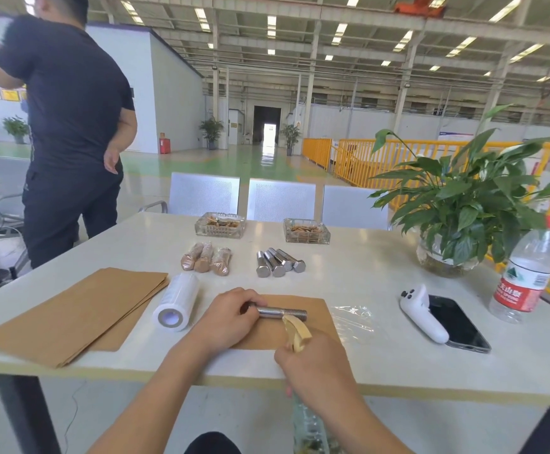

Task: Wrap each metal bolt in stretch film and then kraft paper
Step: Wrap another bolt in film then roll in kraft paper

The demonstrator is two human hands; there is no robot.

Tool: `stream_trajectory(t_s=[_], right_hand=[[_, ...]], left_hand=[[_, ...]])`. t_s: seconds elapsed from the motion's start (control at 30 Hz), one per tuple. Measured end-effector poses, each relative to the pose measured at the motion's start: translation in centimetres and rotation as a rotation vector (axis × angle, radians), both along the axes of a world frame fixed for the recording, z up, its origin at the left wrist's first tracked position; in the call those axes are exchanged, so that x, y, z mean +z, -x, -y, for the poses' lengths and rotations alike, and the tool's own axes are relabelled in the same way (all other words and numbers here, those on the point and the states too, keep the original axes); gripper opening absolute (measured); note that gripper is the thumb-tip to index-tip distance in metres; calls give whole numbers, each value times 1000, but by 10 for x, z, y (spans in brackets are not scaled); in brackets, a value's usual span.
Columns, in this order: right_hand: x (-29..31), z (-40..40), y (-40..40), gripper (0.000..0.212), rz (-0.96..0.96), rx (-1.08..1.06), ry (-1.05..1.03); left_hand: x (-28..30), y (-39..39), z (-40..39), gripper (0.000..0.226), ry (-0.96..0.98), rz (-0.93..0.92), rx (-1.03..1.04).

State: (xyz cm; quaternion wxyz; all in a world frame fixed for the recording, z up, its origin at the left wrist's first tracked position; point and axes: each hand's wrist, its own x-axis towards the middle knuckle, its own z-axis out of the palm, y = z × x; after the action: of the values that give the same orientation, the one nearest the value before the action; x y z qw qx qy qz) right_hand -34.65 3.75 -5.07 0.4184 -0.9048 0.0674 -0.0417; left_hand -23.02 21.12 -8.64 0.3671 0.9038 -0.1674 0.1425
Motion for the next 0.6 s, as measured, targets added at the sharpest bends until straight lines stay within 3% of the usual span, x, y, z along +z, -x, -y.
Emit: stream_trajectory(t_s=[0.2,0.6], right_hand=[[15,6,-11,12,-100,81,-31],[19,28,-20,20,-134,4,23]], left_hand=[[1,-1,1,26,0,3,4],[3,1,2,27,5,-13,4]])
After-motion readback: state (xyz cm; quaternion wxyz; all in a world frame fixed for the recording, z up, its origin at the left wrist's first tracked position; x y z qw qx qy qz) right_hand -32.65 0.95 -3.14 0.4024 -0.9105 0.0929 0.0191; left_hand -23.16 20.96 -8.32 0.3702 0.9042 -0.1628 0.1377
